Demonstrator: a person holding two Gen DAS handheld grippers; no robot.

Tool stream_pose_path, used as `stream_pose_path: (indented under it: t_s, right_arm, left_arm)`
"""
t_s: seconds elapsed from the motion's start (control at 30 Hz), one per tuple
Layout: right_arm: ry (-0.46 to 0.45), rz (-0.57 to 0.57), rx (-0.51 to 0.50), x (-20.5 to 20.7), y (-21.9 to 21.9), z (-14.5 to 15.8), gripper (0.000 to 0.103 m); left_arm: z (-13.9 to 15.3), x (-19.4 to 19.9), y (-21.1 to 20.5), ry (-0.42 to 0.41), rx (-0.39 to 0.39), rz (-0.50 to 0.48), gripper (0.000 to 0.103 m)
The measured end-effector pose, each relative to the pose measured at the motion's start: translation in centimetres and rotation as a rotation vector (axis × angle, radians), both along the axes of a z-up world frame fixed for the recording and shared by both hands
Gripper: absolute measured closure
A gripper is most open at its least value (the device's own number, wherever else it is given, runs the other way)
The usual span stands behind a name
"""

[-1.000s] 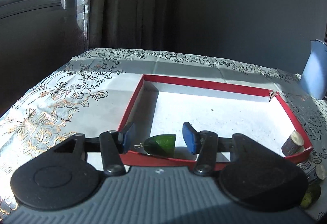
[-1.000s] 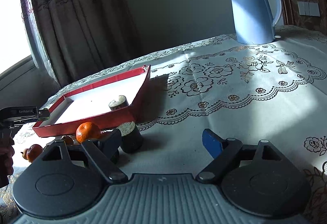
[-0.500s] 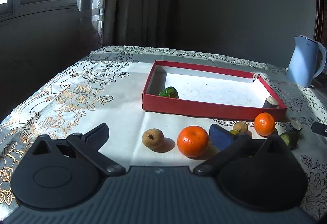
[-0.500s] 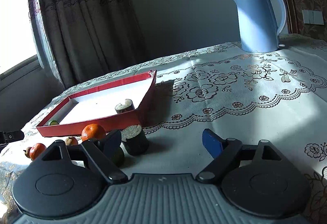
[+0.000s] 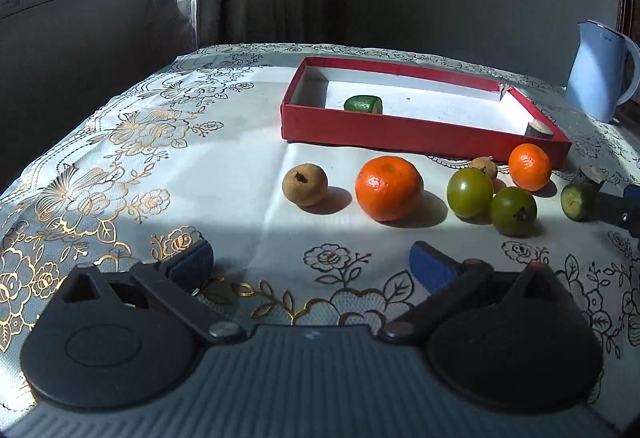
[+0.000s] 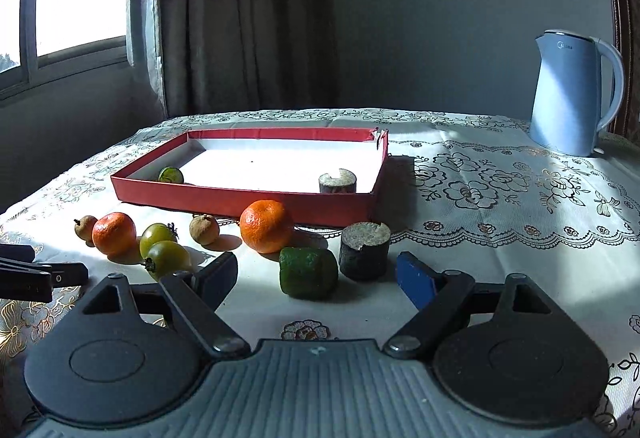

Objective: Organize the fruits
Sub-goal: 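Move the right gripper to the green cucumber chunk and close on it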

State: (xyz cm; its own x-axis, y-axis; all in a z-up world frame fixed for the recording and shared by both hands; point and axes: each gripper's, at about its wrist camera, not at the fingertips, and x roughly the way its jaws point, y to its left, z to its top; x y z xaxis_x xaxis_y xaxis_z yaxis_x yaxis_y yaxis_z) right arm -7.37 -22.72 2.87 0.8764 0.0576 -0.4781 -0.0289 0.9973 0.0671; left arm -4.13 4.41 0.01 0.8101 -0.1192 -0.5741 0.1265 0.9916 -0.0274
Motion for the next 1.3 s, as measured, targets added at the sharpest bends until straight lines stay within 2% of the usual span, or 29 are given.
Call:
stream_pose_path:
  t_s: [0.1, 0.17, 0.2, 0.53, 0.67, 0.83, 1.1, 1.13, 1.17, 1.27, 1.3]
  right_arm:
    - [-0.019, 0.002, -0.051, -0.1, 1.1, 0.0, 0.014]
    - [-0.023, 0.012, -0.074, 0.0, 1.6, 0.0, 0.005]
    - [-0.031, 0.015, -0.084, -0.1, 1.8, 0.0, 0.004]
    - [-0.011, -0.011, -0.098, 0.4, 2.3, 0.0, 0.004]
    - [0.003, -0.016, -0.092, 0.8, 2.1, -0.1, 0.004]
    - [0.033, -0.027, -0.066, 1.3, 1.7, -0.2, 0.004]
    - [0.079, -0.029, -0.062, 2.3, 1.8, -0.5, 0.005]
    - [0.08, -0.028, -0.062, 2.3, 1.8, -0.6, 0.008]
    - [0.082, -0.024, -0.058, 2.4, 1.8, -0.6, 0.016]
    - [0.096, -0.01, -0.026, 2.6, 1.6, -0.8, 0.048]
    - [0.101, -0.008, -0.018, 2.7, 1.6, -0.9, 0.051]
  left_arm:
    - [0.0, 0.0, -0.1, 0.0, -0.001, 0.003, 0.0]
    - [0.0, 0.0, -0.1, 0.0, -0.003, 0.004, 0.0]
    - [0.0, 0.1, -0.1, 0.0, -0.005, 0.004, 0.0]
    - [0.3, 0.3, 0.2, 0.008, -0.033, 0.018, 0.0]
    - [0.5, 0.6, 0.5, 0.013, -0.047, 0.055, 0.0]
    - [1.1, 1.0, 1.4, -0.001, -0.109, 0.115, 0.0]
    - [0.6, 1.9, 1.8, 0.016, -0.129, 0.133, 0.0]
    - [0.6, 2.0, 1.8, 0.02, -0.13, 0.131, 0.0]
    - [0.5, 2.0, 1.8, 0.023, -0.127, 0.131, 0.0]
    - [0.5, 2.0, 1.4, 0.027, -0.103, 0.128, 0.0]
    - [0.5, 2.0, 1.2, 0.029, -0.092, 0.125, 0.0]
